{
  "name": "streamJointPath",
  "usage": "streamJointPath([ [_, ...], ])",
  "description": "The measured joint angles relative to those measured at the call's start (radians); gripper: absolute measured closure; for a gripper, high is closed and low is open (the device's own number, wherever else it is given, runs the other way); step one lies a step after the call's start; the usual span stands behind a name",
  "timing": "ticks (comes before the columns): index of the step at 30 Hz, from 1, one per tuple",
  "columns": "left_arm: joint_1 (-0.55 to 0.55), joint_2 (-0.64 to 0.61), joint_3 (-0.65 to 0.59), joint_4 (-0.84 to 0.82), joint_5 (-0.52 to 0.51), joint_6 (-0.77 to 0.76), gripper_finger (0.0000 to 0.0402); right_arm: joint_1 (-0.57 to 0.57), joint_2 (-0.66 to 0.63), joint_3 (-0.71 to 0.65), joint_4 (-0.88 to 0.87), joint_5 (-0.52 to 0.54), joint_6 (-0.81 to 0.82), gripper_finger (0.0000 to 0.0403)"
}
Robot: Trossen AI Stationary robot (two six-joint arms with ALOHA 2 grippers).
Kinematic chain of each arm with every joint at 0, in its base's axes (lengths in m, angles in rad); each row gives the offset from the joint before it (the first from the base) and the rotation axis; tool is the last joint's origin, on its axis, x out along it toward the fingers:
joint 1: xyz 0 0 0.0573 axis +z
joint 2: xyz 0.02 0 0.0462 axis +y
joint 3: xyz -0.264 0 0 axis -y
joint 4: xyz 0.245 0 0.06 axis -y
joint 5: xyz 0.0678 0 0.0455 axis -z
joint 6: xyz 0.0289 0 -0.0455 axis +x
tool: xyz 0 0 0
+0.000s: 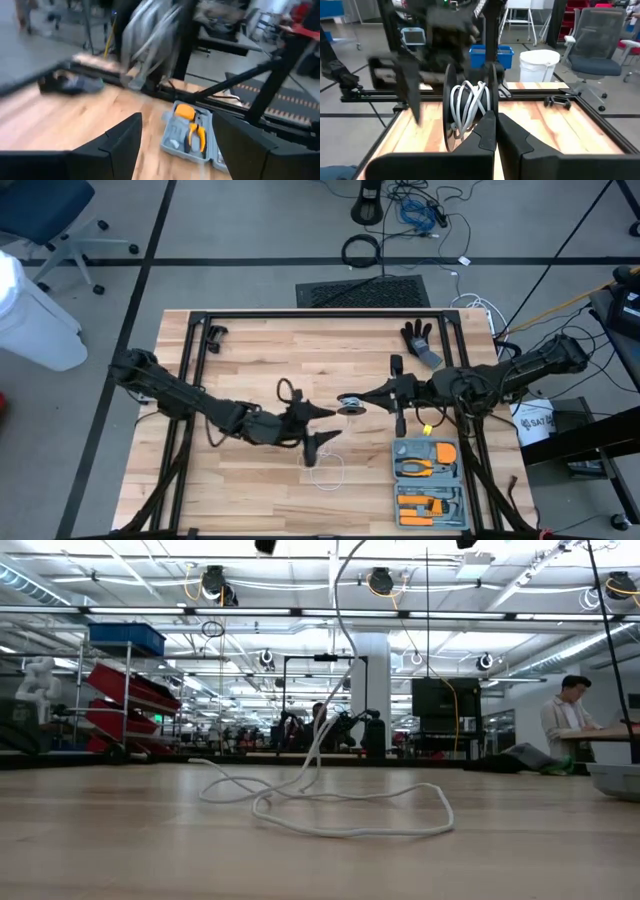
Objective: Coil cords
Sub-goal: Uncoil the white cable wire from the spool
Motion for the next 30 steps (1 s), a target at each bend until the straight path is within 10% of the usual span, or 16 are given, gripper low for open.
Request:
streamJointPath([
  [13, -0.081, 0.226, -0.001, 0.409, -0.174, 0.036, 0.0152, 0.067, 0.0, 0.0, -0.01, 0.0, 0.0, 0.0403],
  [30, 0.003, 0.226, -0.001, 0.414, -0.034, 0.008, 0.0171, 0.071, 0.0, 0.0, -0.015, 0.001, -0.025, 0.0403],
])
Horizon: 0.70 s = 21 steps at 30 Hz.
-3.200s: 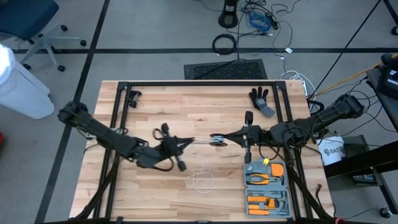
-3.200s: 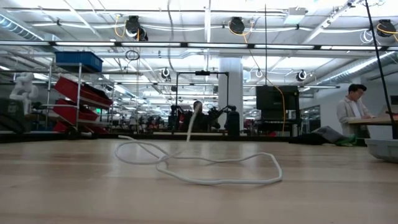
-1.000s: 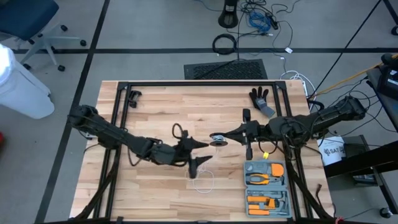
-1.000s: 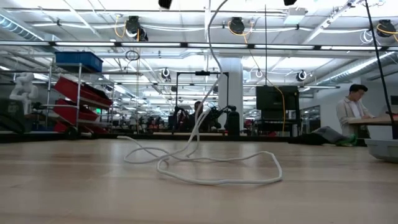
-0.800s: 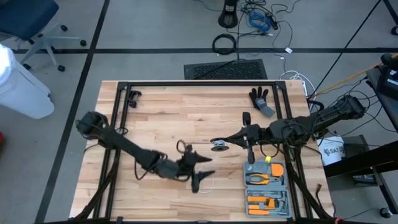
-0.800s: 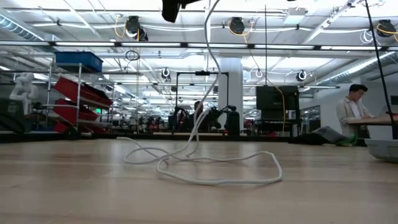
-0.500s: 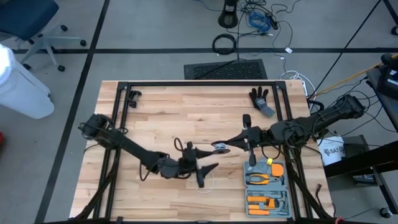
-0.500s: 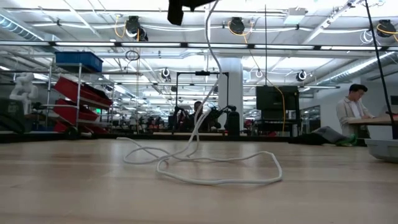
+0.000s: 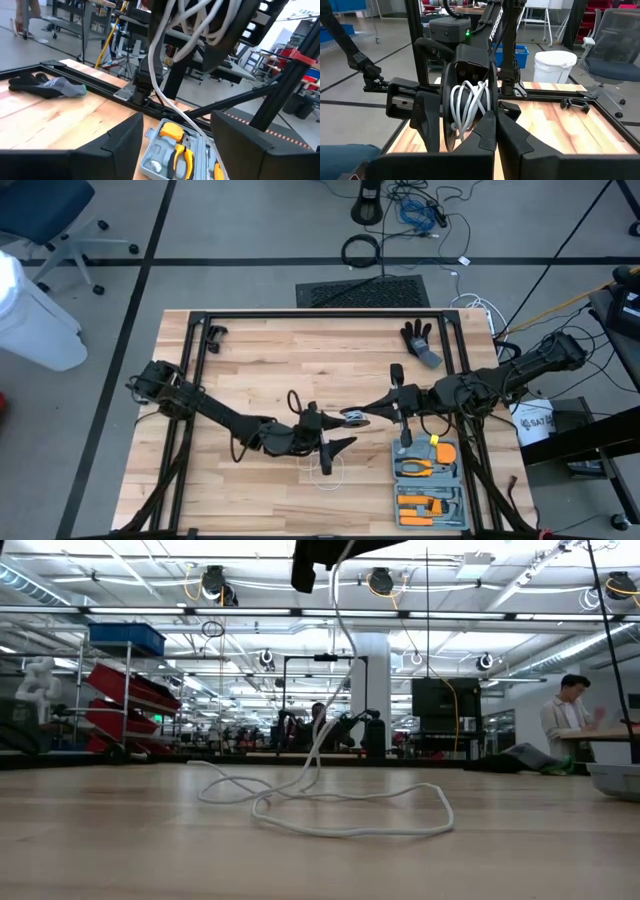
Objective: Coil cords
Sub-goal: Uncoil the white cable wire from the spool
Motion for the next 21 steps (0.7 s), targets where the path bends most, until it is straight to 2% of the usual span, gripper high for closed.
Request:
streamJointPath([
  [7, 0.014, 0.0, 0.0, -0.017, 0.0, 0.022, 0.0243, 0.0, 0.0, 0.0, 0.007, 0.0, -0.006, 0.0403],
  [16, 0.04, -0.005, 0.0, -0.089, 0.0, 0.061, 0.0386, -0.03, 0.0, 0.0, 0.008, 0.005, -0.021, 0.0403],
  [21, 0.023, -0.031, 0.0, -0.12, -0.018, 0.087, 0.0393, -0.034, 0.0, 0.0, 0.005, 0.005, -0.021, 0.0403],
])
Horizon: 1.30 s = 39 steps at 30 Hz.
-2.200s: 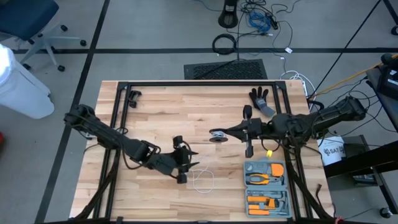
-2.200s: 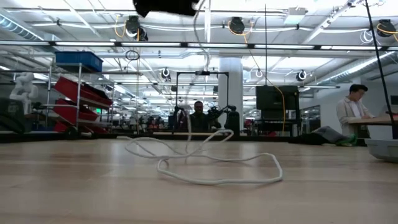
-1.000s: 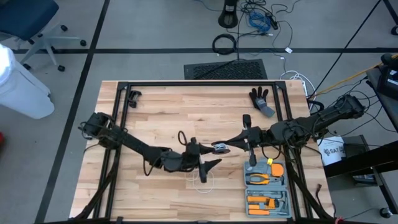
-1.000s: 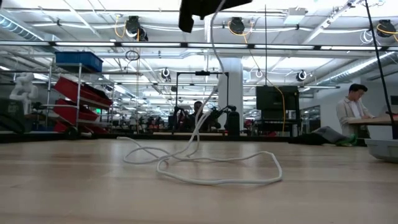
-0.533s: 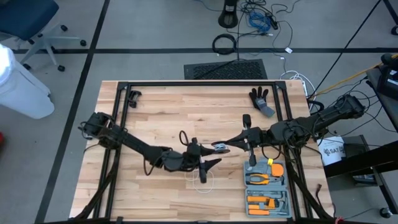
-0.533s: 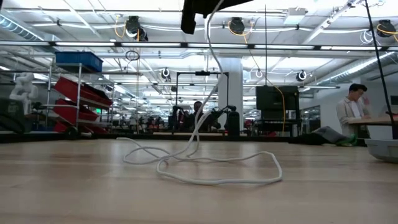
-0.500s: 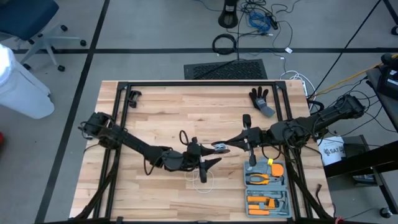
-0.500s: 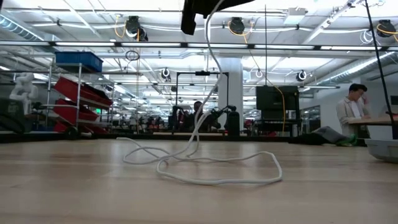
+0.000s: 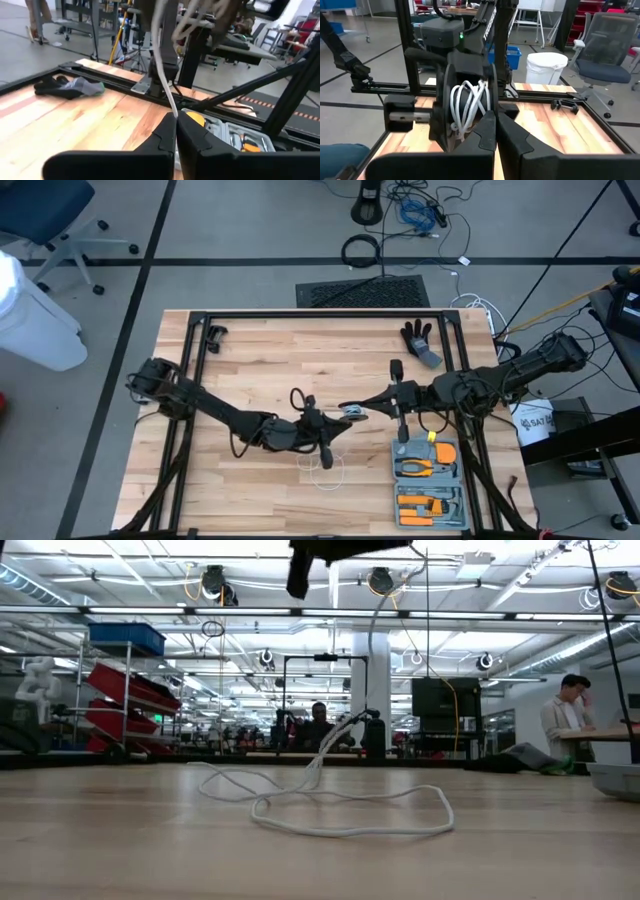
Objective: Coil cords
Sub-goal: Uncoil the white cable wire from the spool
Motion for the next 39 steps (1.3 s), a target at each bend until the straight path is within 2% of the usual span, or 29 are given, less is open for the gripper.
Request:
streamJointPath([
  [4, -0.016, -0.052, 0.0, -0.084, -0.034, 0.018, 0.0398, 0.0, 0.0, 0.0, -0.005, 0.0, 0.005, 0.0403],
  [12, -0.096, -0.239, 0.0, -0.433, -0.197, 0.017, 0.04, 0.016, 0.0, 0.0, -0.069, -0.006, 0.071, 0.0403],
  [19, -0.165, -0.357, 0.0, -0.417, -0.211, 0.037, 0.0401, 0.016, 0.041, 0.0, -0.069, 0.03, 0.098, 0.0403],
  [22, -0.164, -0.355, 0.0, -0.35, -0.199, 0.08, 0.0401, 0.009, 0.082, 0.0, -0.025, 0.04, 0.091, 0.0403],
  [27, -0.148, -0.3, 0.0, -0.26, -0.077, 0.096, 0.0401, -0.01, 0.127, 0.0, 0.062, 0.129, 0.065, 0.0403],
  [33, -0.134, -0.188, 0.0, -0.162, 0.02, 0.096, 0.0401, -0.037, 0.131, 0.0, 0.133, 0.221, 0.019, 0.0403],
  [39, -0.113, -0.082, 0.0, -0.158, 0.056, 0.005, 0.0386, -0.047, 0.129, 0.0, 0.207, 0.227, -0.064, 0.0403],
])
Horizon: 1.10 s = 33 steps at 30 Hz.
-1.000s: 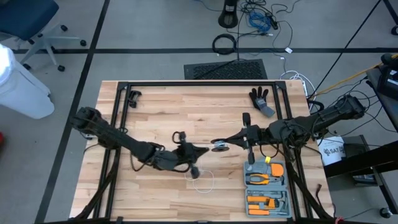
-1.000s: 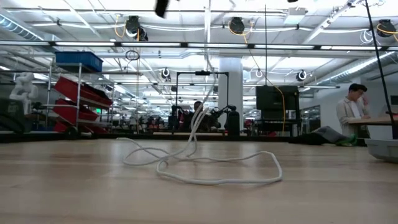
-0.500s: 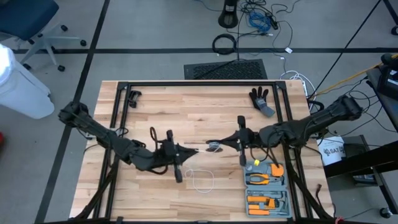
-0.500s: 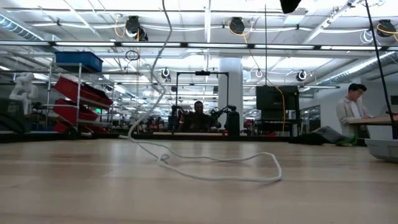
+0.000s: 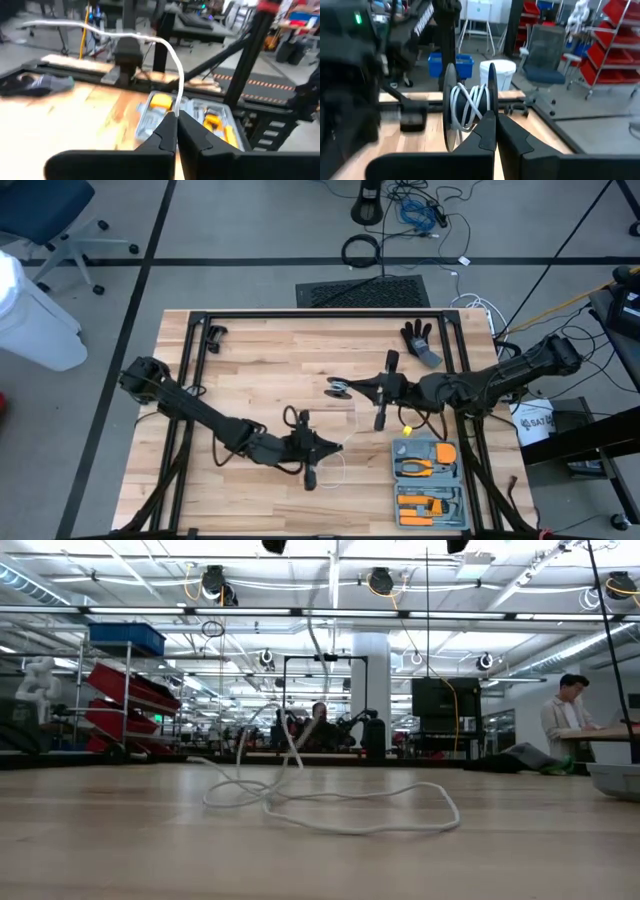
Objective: Coil cords
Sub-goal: Uncoil the white cable wire from the spool
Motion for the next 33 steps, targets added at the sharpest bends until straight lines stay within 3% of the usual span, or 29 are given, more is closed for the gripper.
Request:
streamJointPath([
  [11, -0.026, -0.032, 0.0, -0.084, -0.006, -0.008, 0.02, -0.008, -0.025, 0.0, 0.033, -0.153, -0.041, 0.0403],
  [15, -0.044, -0.089, 0.0, -0.193, -0.026, -0.008, 0.0157, -0.001, -0.025, 0.0, 0.009, -0.158, -0.019, 0.0403],
  [20, -0.064, -0.155, 0.0, -0.297, -0.034, -0.011, 0.0142, 0.025, -0.025, 0.0, -0.035, -0.158, 0.026, 0.0403],
  [25, -0.069, -0.175, 0.0, -0.318, -0.114, -0.02, 0.0141, 0.064, -0.035, 0.0, -0.039, -0.158, 0.064, 0.0403],
  [30, -0.127, -0.164, 0.001, -0.643, -0.034, -0.354, 0.0141, 0.122, -0.08, 0.0, -0.079, -0.158, 0.136, 0.0403],
  [33, -0.181, -0.16, 0.001, -0.787, -0.063, -0.426, 0.0142, 0.15, -0.108, 0.0, -0.119, -0.159, 0.138, 0.0403],
])
